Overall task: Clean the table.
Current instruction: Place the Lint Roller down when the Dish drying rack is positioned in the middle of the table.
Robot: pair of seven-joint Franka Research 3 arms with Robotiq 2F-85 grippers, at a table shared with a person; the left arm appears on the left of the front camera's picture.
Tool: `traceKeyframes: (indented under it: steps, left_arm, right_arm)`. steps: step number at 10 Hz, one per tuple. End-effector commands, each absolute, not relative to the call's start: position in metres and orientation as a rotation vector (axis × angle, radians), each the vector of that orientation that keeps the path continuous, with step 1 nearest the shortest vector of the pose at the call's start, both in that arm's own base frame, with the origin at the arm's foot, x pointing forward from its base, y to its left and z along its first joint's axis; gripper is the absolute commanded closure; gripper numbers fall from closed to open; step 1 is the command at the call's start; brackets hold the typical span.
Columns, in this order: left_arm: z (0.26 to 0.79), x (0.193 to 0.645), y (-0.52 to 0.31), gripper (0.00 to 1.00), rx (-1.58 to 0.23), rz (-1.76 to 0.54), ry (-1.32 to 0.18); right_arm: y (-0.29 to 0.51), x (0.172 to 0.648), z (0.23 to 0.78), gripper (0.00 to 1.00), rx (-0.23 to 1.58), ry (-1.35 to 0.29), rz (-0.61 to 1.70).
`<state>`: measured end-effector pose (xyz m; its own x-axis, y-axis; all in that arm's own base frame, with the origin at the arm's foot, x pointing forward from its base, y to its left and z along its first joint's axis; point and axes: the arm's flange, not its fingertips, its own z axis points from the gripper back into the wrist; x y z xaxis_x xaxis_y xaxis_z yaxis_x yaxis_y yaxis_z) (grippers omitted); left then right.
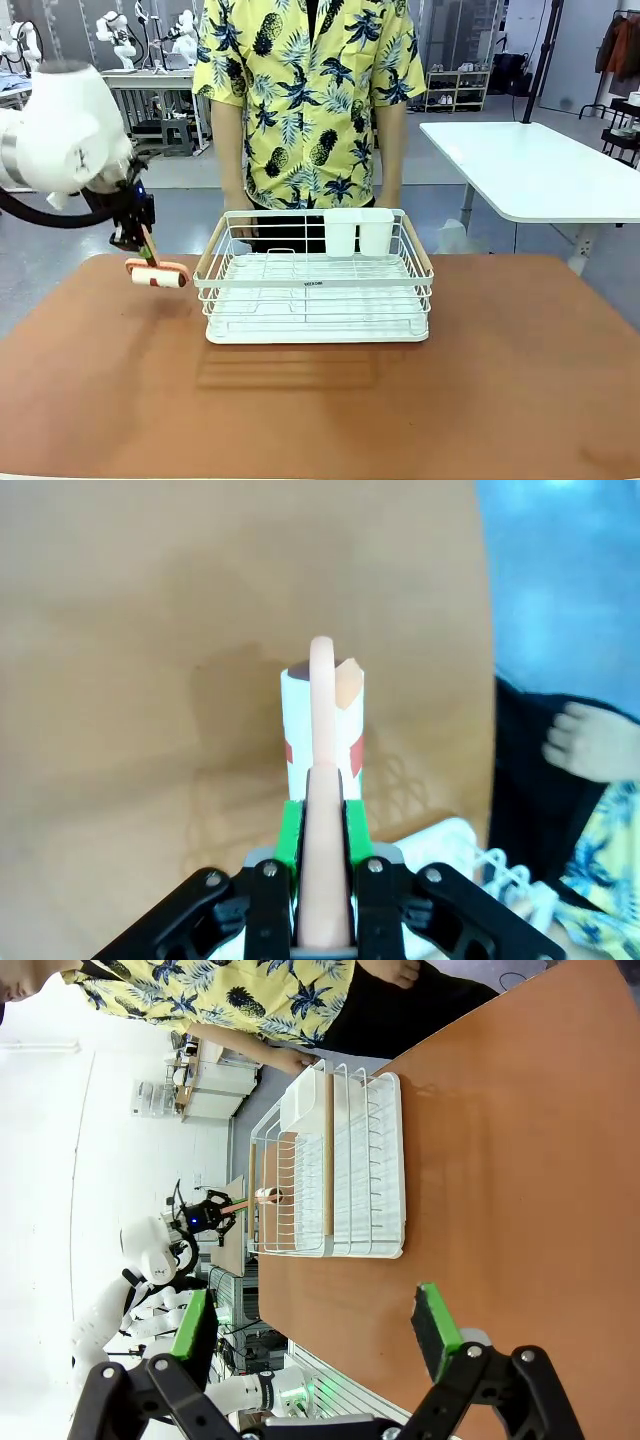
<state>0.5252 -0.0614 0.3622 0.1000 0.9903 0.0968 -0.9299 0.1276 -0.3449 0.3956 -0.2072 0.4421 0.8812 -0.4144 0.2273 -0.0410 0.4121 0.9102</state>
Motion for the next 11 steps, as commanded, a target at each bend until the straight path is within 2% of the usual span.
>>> traceKeyframes:
  steps: [1, 4, 5, 6, 8, 9, 11]
  left_arm:
    - [0.353, 0.527, -0.061, 0.79, -0.163, 1.492, -0.389]
    - [0.342, 0.53, -0.055, 0.79, -0.189, 1.53, -0.369]
    - [0.342, 0.529, -0.055, 0.7, -0.187, 1.526, -0.358]
    - [0.343, 0.526, -0.054, 0.45, -0.19, 1.528, -0.349]
    - [0.349, 0.52, -0.054, 0.04, -0.154, 1.541, -0.329]
    - [0.358, 0.512, -0.056, 0.0, -0.135, 1.547, -0.275]
    - [0.381, 0.487, -0.058, 0.0, -0.107, 1.588, -0.243]
  right_arm:
    - [-0.207, 0.395, 0.445, 0.0, 1.145, -0.474, -0.233]
    - [-0.207, 0.395, 0.445, 0.0, 1.145, -0.474, -0.233]
    - [-0.207, 0.395, 0.445, 0.0, 1.145, -0.474, -0.233]
    - [-0.207, 0.395, 0.445, 0.0, 1.145, -0.474, -0.233]
    - [-0.207, 0.395, 0.445, 0.0, 1.145, -0.474, -0.233]
    - [-0.207, 0.395, 0.445, 0.0, 1.145, -0.474, -0.233]
    - [-0.207, 0.395, 0.445, 0.0, 1.145, -0.474, -0.233]
